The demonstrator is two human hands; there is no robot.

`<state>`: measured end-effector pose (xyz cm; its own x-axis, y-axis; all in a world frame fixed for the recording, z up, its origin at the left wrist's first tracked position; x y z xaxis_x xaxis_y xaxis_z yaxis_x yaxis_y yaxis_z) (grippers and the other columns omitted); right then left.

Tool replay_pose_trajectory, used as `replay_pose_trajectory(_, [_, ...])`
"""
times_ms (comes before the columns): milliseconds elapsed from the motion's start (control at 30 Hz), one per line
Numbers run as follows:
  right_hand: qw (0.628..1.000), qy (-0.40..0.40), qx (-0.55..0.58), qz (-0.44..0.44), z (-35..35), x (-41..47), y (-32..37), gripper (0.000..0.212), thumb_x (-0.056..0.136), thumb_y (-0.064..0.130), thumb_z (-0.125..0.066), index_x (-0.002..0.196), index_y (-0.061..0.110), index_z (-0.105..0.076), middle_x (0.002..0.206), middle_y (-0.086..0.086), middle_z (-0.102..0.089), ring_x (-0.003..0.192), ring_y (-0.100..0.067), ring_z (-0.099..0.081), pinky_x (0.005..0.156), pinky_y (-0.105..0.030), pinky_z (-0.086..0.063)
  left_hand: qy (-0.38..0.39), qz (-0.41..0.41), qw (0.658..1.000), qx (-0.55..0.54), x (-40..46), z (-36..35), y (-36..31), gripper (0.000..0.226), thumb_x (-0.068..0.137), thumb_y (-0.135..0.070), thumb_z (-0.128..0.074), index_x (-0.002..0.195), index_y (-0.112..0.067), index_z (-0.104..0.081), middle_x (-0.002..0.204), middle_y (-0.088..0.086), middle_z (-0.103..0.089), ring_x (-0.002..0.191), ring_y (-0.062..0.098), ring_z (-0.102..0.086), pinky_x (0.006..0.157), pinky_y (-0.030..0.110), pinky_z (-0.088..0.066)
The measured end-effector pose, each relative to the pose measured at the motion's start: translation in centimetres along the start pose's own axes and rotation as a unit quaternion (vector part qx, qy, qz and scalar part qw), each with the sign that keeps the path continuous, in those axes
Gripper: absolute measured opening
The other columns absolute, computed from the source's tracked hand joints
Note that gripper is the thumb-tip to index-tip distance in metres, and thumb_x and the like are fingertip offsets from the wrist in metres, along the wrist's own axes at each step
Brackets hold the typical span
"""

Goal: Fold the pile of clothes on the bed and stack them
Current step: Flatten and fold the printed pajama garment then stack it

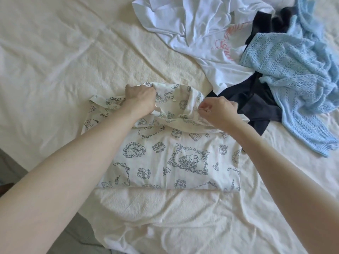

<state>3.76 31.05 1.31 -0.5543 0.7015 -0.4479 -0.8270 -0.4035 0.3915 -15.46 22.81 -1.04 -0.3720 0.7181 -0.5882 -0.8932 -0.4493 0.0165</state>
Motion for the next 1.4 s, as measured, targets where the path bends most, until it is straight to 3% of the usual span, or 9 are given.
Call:
replay_pose_trajectory(133, [0.975,0.036,0.199,0.092,1.7,-1.2,1.5,0.016,0.090,-0.003,-0.051,0.095,0.004,-0.065,0.082,0.009,-0.061,0.067,0.008,-0.051,0.066,-0.006,-0.035,-0.157,-0.121,0.971,-0.130,0.0,-0.4,0.2,0.016,0.096,-0.021,-0.050,0.104,-0.017,-0.063,0.102,0.002,-0.057,0.099,0.023,-0.053,0.085,0.038,-0.028])
replay_pose_trajectory(267, [0.964,0.003,0.260,0.062,2.0,0.7,2.1,0.022,0.093,-0.005,-0.044,0.099,0.001,-0.063,0.101,-0.009,-0.067,0.064,0.006,-0.053,0.060,-0.008,-0.039,-0.255,-0.169,0.927,-0.215,0.2,-0.1,0.5,0.020,0.094,-0.020,-0.054,0.109,-0.017,-0.066,0.104,0.003,-0.055,0.105,0.024,-0.050,0.087,0.035,-0.027])
replay_pose_trajectory(400, [0.993,-0.025,0.112,0.001,0.3,2.7,1.4,0.044,0.096,0.015,-0.050,0.139,0.016,-0.042,0.140,-0.003,-0.048,0.131,-0.020,-0.040,0.108,-0.034,-0.031,-0.259,-0.091,0.935,-0.223,0.4,-0.5,1.8,0.039,0.093,-0.012,-0.050,0.132,-0.017,-0.051,0.127,0.009,-0.050,0.121,0.029,-0.042,0.096,0.043,-0.031])
replay_pose_trajectory(567, [0.983,-0.147,0.018,0.107,-2.6,-2.1,0.4,0.043,0.092,0.021,-0.058,0.133,0.009,-0.051,0.138,-0.010,-0.049,0.135,-0.029,-0.036,0.112,-0.051,-0.021,-0.295,-0.139,0.930,-0.171,-4.5,-4.2,5.4,0.039,0.082,0.007,-0.052,0.117,-0.008,-0.063,0.119,0.012,-0.058,0.112,0.035,-0.049,0.091,0.045,-0.034])
replay_pose_trajectory(867, [0.957,-0.031,-0.266,0.109,-3.0,-1.3,-4.9,0.050,0.081,0.041,-0.067,0.127,0.022,-0.056,0.153,-0.006,-0.027,0.144,-0.027,-0.012,0.113,-0.061,0.000,-0.149,-0.065,0.986,-0.036,-4.6,-6.0,13.0,0.046,0.071,-0.010,-0.075,0.115,-0.021,-0.066,0.141,0.014,-0.040,0.132,0.038,-0.026,0.103,0.051,-0.015])
replay_pose_trajectory(1000, [0.968,-0.020,-0.247,0.044,-1.4,-1.2,-7.8,0.049,0.081,0.025,-0.071,0.125,0.018,-0.053,0.159,-0.006,-0.007,0.146,-0.029,0.001,0.112,-0.060,-0.007,-0.186,-0.045,0.978,-0.080,-4.2,-5.6,14.6,0.039,0.075,-0.012,-0.075,0.113,-0.019,-0.068,0.126,0.013,-0.056,0.120,0.037,-0.041,0.097,0.046,-0.024])
replay_pose_trajectory(1167, [0.989,-0.063,-0.122,-0.046,-0.1,-1.2,-10.4,0.046,0.084,0.010,-0.064,0.127,0.012,-0.049,0.156,-0.005,-0.022,0.144,-0.026,-0.014,0.108,-0.057,-0.021,-0.229,-0.054,0.951,-0.203,-3.5,-5.5,15.4,0.023,0.082,-0.002,-0.064,0.101,-0.011,-0.073,0.107,0.013,-0.066,0.102,0.035,-0.056,0.089,0.042,-0.041])
replay_pose_trajectory(1300, [0.988,-0.013,-0.152,-0.012,-0.2,-1.3,-12.0,0.057,0.081,0.006,-0.065,0.133,0.017,-0.044,0.150,-0.007,-0.030,0.132,-0.033,-0.033,0.095,-0.054,-0.037,-0.233,0.061,0.864,-0.443,-2.8,-4.9,16.1,0.017,0.087,-0.005,-0.057,0.097,-0.016,-0.064,0.087,-0.003,-0.063,0.075,-0.005,-0.055,0.072,0.009,-0.041])
replay_pose_trajectory(1400, [0.994,-0.085,-0.071,0.020,-0.5,-1.1,-12.4,0.030,0.082,0.003,-0.064,0.111,0.010,-0.062,0.111,-0.010,-0.058,0.103,-0.032,-0.054,0.082,-0.040,-0.046,-0.230,0.083,0.819,-0.519,-2.2,-4.2,16.2,0.020,0.088,-0.005,-0.057,0.086,-0.025,-0.059,0.080,-0.011,-0.060,0.063,-0.009,-0.053,0.060,0.002,-0.037])
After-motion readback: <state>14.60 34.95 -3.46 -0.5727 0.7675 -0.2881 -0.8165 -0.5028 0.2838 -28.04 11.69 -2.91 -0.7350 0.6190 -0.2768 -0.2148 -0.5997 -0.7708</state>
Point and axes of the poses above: each hand's wrist, its own x-axis towards the middle knuckle, its own z-axis out of the back of the hand, y = z × x, the point moved 1 cm from there along x, towards the middle knuckle
